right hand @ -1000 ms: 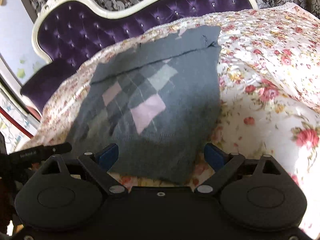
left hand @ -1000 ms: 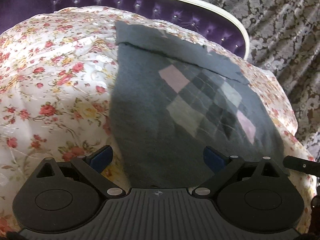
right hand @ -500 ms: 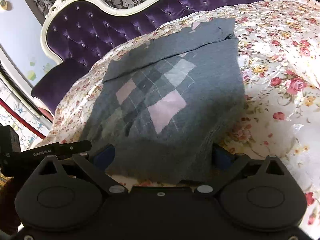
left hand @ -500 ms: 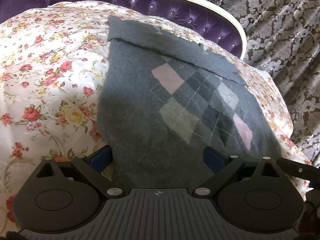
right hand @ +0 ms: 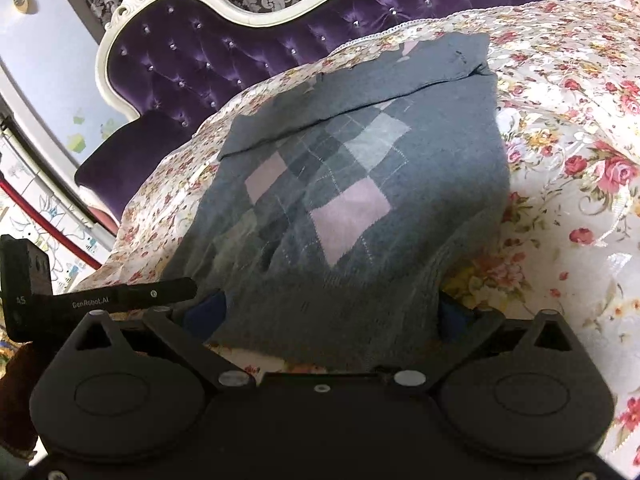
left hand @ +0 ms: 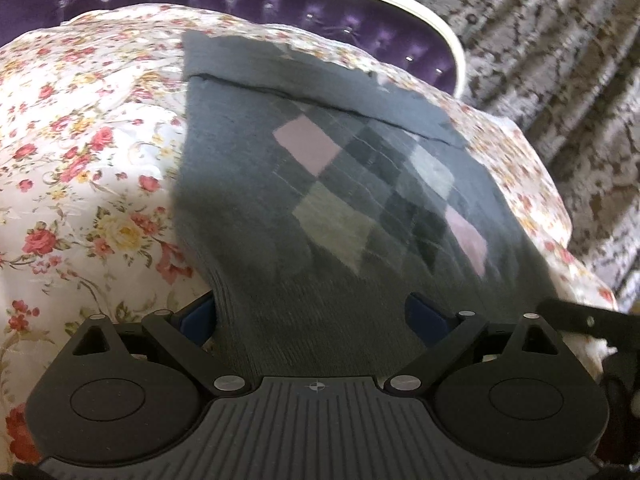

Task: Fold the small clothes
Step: 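Lay the folded hem onto the collar and open the right gripper, then grasp the edge of the folded grey sweater with both grippers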

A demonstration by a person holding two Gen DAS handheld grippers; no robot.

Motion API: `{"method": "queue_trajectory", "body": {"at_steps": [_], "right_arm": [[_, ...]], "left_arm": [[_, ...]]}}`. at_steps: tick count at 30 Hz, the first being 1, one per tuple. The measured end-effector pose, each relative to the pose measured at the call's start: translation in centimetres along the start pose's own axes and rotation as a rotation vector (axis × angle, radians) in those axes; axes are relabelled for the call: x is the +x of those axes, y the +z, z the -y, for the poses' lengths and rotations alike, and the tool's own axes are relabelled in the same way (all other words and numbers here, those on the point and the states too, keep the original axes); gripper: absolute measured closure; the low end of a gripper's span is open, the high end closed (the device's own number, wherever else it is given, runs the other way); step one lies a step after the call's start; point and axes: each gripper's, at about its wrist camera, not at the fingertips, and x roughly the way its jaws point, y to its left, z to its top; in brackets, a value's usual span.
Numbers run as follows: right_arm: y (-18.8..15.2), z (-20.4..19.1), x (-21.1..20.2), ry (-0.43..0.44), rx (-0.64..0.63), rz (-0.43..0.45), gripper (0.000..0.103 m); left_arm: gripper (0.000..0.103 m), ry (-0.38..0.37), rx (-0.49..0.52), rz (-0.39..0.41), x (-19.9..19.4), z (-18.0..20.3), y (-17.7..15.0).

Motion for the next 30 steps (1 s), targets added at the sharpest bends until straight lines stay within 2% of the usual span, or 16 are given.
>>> {"method": "queue_trajectory", "body": {"at_steps": [5, 7, 8, 10, 15, 17, 18, 19, 21, 23, 24, 30], "right_arm": [[-0.2, -0.1, -0.2, 0.019, -0.004, -0.013, 0.000], [-0.1, -0.1, -0.2, 0.019, -0.001, -0.012, 0.000], [-0.1, -0.2, -0.2, 0.019, 0.001, -0.013, 0.000], [-0.1, -0.1, -0.2, 0.016, 0.006, -0.012, 0.003], [0.1, 0.1, -0.5, -0.026, 0.011, -0.010, 0.021], [0.2, 0.3, -0.7, -0.044, 0.014, -0.010, 0.034], [0.2, 0.3, -0.7, -0.062, 0.011, -0.013, 0.037], [0.3, 0.3, -0.7, -0.081, 0.006, -0.015, 0.045], [0.4, 0.3, -0.8, -0.118, -0.008, -0.025, 0.057], [0.6, 0.6, -0.9, -0.134, -0.004, -0.028, 0.077], [0.6, 0.8, -1.1, -0.128, 0.007, -0.031, 0.082], [1.5, 1.7, -2.5, -0.039, 0.078, -0.016, 0.087]], "left_arm": [[0.008, -0.030, 0.000, 0.000, -0.1, -0.1, -0.3], [0.026, -0.024, -0.018, 0.011, -0.2, -0.5, -0.1], [0.030, -0.019, -0.029, 0.015, -0.3, -0.7, 0.0], [0.051, -0.007, -0.060, 0.021, -0.3, -1.3, 0.2], [0.066, 0.000, -0.086, 0.019, -0.3, -2.1, 0.3], [0.074, 0.025, -0.073, 0.012, -0.4, -2.1, 0.4], [0.082, 0.039, -0.066, 0.007, -0.4, -2.1, 0.4], [0.090, 0.047, -0.061, 0.002, -0.4, -2.1, 0.4], [0.099, 0.033, -0.080, -0.004, -0.5, -2.5, 0.4], [0.099, 0.015, -0.111, -0.002, -0.8, -3.0, 0.2], [0.099, 0.009, -0.117, 0.005, -1.2, -3.1, 0.2], [0.099, -0.056, -0.138, 0.082, -3.6, -2.8, 1.8]]}}
